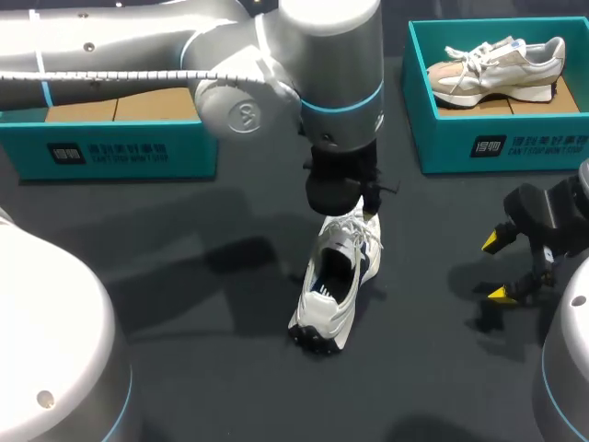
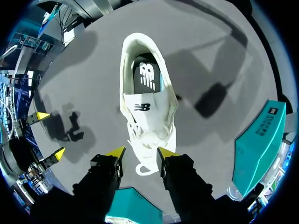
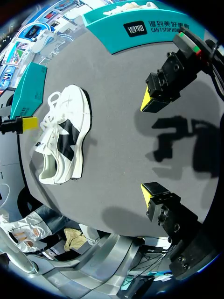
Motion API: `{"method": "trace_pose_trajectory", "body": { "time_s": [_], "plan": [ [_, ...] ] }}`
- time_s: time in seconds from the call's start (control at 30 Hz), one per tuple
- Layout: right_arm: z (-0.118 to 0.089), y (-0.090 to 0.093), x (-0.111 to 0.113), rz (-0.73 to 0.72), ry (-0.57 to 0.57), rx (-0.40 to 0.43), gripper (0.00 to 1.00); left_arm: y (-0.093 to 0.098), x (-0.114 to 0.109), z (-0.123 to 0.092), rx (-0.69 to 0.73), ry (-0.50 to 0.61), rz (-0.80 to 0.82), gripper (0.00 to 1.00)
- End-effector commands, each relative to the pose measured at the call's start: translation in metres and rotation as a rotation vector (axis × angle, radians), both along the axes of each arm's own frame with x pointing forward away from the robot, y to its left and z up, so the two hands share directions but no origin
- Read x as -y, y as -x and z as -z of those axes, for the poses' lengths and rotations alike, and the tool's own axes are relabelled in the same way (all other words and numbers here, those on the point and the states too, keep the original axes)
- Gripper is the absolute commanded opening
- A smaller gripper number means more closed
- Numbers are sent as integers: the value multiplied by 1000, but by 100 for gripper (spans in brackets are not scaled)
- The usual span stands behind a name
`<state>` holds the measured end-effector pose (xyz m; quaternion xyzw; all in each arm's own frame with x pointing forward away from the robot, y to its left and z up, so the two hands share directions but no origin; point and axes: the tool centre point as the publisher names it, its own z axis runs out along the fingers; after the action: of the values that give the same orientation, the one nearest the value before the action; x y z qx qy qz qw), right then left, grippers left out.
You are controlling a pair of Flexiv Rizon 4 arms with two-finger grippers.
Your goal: Take the shoe out of the shoebox, open the shoe tongue, remove and reinsert the insole, then place the shoe into the shoebox
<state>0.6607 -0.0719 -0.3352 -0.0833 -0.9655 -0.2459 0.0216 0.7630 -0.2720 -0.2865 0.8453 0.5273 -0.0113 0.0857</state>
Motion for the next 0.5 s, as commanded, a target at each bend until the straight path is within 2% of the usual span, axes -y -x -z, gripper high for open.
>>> {"method": "trace_pose_trajectory", "body": {
  "time_s": [0.03,0.07,0.2,0.5],
  "plan": [
    [-1,2,0,1,2,2,100,-4,-2,-11,-2,-1,0,31],
    [-1,2,0,1,2,2,100,-4,-2,-13,-5,4,-2,28],
    [-1,2,0,1,2,2,100,-2,-4,-15,-13,9,-1,29],
    [-1,2,0,1,2,2,100,10,-12,-2,-33,-4,22,26]
  ]
}}
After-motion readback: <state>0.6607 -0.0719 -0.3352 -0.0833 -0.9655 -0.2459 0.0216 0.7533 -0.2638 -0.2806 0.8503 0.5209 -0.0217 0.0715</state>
